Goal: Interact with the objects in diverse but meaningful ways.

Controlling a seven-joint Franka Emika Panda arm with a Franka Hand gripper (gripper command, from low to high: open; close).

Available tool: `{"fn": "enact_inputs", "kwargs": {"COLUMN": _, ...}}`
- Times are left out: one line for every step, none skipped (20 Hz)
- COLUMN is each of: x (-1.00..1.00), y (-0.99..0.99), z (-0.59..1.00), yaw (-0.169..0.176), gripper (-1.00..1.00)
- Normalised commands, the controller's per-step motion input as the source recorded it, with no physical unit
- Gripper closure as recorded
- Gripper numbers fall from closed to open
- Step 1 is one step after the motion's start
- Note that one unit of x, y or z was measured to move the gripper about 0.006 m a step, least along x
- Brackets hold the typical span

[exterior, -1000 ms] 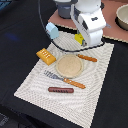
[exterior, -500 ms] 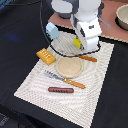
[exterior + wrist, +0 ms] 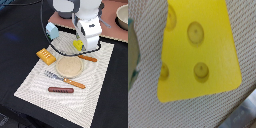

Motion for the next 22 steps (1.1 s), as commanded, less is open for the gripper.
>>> {"fn": "enact_inputs", "kwargs": {"x": -0.29, "y": 0.26, "z": 0.49, "yaw": 0.000, "gripper": -1.00}}
{"fn": "enact_inputs", "kwargs": {"x": -0.47, "y": 0.19, "z": 0.46, "yaw": 0.000, "gripper": -1.00}}
{"fn": "enact_inputs", "kwargs": {"x": -0.61, "y": 0.15, "z": 0.44, "yaw": 0.000, "gripper": -1.00}}
{"fn": "enact_inputs", "kwargs": {"x": -0.66, "y": 0.13, "z": 0.42, "yaw": 0.000, "gripper": -1.00}}
{"fn": "enact_inputs", "kwargs": {"x": -0.71, "y": 0.09, "z": 0.39, "yaw": 0.000, "gripper": -1.00}}
{"fn": "enact_inputs", "kwargs": {"x": -0.78, "y": 0.01, "z": 0.29, "yaw": 0.000, "gripper": -1.00}}
{"fn": "enact_inputs", "kwargs": {"x": -0.84, "y": 0.00, "z": 0.24, "yaw": 0.000, "gripper": -1.00}}
{"fn": "enact_inputs", "kwargs": {"x": -0.87, "y": 0.00, "z": 0.17, "yaw": 0.000, "gripper": -1.00}}
{"fn": "enact_inputs", "kwargs": {"x": -0.93, "y": 0.00, "z": 0.12, "yaw": 0.000, "gripper": -1.00}}
{"fn": "enact_inputs", "kwargs": {"x": -0.95, "y": 0.00, "z": 0.06, "yaw": 0.000, "gripper": -1.00}}
{"fn": "enact_inputs", "kwargs": {"x": -0.96, "y": 0.00, "z": 0.03, "yaw": 0.000, "gripper": -1.00}}
{"fn": "enact_inputs", "kwargs": {"x": -0.98, "y": 0.00, "z": 0.00, "yaw": 0.000, "gripper": -1.00}}
{"fn": "enact_inputs", "kwargs": {"x": -0.99, "y": 0.00, "z": 0.00, "yaw": 0.000, "gripper": -1.00}}
{"fn": "enact_inputs", "kwargs": {"x": -0.96, "y": 0.00, "z": 0.00, "yaw": 0.000, "gripper": -1.00}}
{"fn": "enact_inputs", "kwargs": {"x": -0.97, "y": 0.00, "z": 0.00, "yaw": 0.000, "gripper": -1.00}}
{"fn": "enact_inputs", "kwargs": {"x": -1.00, "y": 0.00, "z": 0.00, "yaw": 0.000, "gripper": -1.00}}
{"fn": "enact_inputs", "kwargs": {"x": -1.00, "y": 0.00, "z": 0.00, "yaw": 0.000, "gripper": -1.00}}
{"fn": "enact_inputs", "kwargs": {"x": -1.00, "y": 0.00, "z": 0.00, "yaw": 0.000, "gripper": -1.00}}
{"fn": "enact_inputs", "kwargs": {"x": -1.00, "y": 0.00, "z": 0.00, "yaw": 0.000, "gripper": -1.00}}
{"fn": "enact_inputs", "kwargs": {"x": -1.00, "y": 0.00, "z": 0.00, "yaw": 0.000, "gripper": -1.00}}
{"fn": "enact_inputs", "kwargs": {"x": -0.89, "y": 0.05, "z": 0.24, "yaw": 0.000, "gripper": -1.00}}
{"fn": "enact_inputs", "kwargs": {"x": -0.72, "y": 0.19, "z": 0.61, "yaw": -0.012, "gripper": -1.00}}
